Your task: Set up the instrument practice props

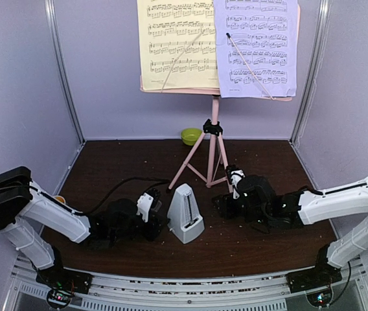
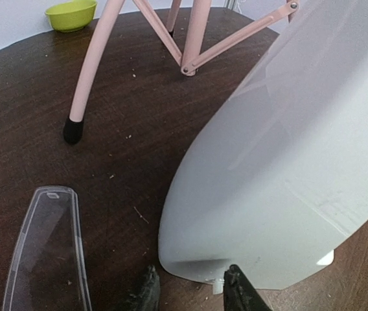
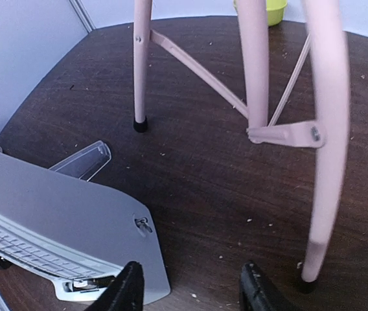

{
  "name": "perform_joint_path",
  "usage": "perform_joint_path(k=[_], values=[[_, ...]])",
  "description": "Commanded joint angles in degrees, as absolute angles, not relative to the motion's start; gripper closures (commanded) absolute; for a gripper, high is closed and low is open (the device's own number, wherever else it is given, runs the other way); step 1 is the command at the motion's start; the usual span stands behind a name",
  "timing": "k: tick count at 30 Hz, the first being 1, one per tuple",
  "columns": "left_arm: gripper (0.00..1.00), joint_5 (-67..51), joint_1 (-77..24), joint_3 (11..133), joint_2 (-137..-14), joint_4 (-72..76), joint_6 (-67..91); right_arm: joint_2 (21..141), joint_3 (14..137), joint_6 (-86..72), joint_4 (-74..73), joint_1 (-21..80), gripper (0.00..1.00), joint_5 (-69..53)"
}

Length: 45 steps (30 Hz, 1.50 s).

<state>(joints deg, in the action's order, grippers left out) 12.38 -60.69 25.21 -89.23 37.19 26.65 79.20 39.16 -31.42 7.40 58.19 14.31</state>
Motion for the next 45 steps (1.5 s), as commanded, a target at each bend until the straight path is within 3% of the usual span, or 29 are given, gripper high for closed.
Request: perform_joint_path(k=[1,11,21,25,28,30,34,39,45], values=[[0.66,10.56,-59.17,27.53,-91.91,39.03,29.87,86.15,39.04,-29.60,17.38,58.16,0.54,9.50],[0.71,3.69,-52.71,31.08,-97.61,44.17,28.85,95.93,37.07,-32.56,28.14,58.82,0.64,4.96],[0.67,-2.13,-46.84,36.24,-99.93,46.03,27.98,94.68,33.12,-37.99,31.66,65.44,0.64,5.42],[0.50,1.35,-45.97,36.19,-95.08,41.14,26.14,95.45,32.63,-38.01,33.45,67.54,0.63,2.85],[0.31,7.27,-45.98,30.44,-84.23,40.79,28.32,96.41,32.17,-37.15,36.97,68.65,0.61,0.95],[0.27,11.78,-46.87,28.37,-76.27,34.35,29.77,96.74,32.23,-36.70,38.81,68.66,0.60,-0.17],[0.11,26.60,-56.49,25.11,-62.47,25.30,29.06,97.66,32.97,-35.85,42.25,68.96,0.59,-1.85],[0.08,31.21,-65.04,28.40,-58.04,17.12,30.26,98.04,31.86,-35.73,46.26,69.04,0.56,-2.48],[0.02,34.99,-72.55,36.86,-67.85,15.22,32.13,91.49,24.44,-35.06,48.61,68.81,0.43,3.27]])
